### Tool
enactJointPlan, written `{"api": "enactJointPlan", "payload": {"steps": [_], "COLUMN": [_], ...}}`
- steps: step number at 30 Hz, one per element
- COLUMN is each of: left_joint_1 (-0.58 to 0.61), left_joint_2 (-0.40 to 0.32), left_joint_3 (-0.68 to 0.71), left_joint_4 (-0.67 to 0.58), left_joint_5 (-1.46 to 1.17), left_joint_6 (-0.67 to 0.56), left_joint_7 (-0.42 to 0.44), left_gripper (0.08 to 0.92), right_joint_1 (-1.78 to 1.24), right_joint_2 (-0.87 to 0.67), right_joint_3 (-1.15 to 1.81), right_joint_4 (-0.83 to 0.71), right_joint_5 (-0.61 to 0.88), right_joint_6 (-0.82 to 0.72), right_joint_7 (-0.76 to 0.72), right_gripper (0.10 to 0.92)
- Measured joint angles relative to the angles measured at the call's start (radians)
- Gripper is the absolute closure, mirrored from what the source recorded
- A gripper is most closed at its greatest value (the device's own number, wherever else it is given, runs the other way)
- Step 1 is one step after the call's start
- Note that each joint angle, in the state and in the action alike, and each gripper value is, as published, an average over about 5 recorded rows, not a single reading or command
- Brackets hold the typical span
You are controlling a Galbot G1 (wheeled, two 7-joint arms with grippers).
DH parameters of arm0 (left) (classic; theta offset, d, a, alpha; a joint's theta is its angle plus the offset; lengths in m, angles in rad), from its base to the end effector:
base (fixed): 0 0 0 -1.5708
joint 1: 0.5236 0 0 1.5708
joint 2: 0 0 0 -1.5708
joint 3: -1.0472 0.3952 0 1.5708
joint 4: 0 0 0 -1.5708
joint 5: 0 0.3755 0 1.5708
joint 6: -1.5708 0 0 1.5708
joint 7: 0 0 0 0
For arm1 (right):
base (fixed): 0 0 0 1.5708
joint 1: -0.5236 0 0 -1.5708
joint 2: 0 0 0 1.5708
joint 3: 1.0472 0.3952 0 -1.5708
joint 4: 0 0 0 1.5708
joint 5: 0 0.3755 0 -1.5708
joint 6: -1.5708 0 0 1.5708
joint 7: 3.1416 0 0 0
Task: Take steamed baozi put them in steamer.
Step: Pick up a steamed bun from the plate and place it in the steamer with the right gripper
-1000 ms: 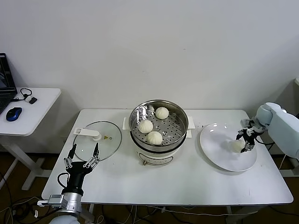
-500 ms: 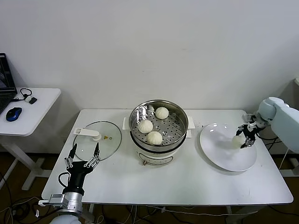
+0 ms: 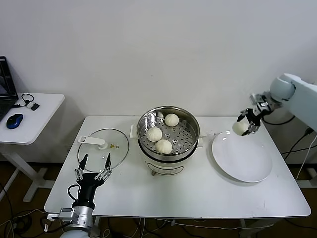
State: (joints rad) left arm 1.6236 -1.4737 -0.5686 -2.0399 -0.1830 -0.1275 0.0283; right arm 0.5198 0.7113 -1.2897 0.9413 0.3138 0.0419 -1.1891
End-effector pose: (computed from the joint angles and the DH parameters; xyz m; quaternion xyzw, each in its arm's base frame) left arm 0.1590 0.0368 -0.3693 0.0117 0.9991 -0.0378 0.0115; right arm 0.6252 -0.2745 -0.0753 0.5107 -0.5709 0.5101 0.3912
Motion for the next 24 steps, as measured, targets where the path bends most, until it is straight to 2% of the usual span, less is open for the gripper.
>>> {"api": "enactJointPlan", "payload": {"steps": [12, 24], "left_joint_1": [-0.017, 0.001], "left_joint_2": [0.000, 0.004], "left_joint_3": [0.040, 0.035], "left_joint_4": [-0.016, -0.020], "left_joint_5": [0.039, 0.059], "left_joint_6": [-0.002, -0.018], "left_joint_7": [-0.018, -0.020], "left_gripper": [0.177, 0.177], "right_joint_1": [0.239, 0.259], "right_joint_2": [0.091, 0.232], "right_joint_3": [-0.229, -0.261], "right_joint_4": [0.143, 0.173], "right_joint_5": [0.260, 0.378], "right_joint_6": [-0.099, -0.177], "right_joint_7": [0.017, 0.047], "right_gripper": [0.313, 0.313]}}
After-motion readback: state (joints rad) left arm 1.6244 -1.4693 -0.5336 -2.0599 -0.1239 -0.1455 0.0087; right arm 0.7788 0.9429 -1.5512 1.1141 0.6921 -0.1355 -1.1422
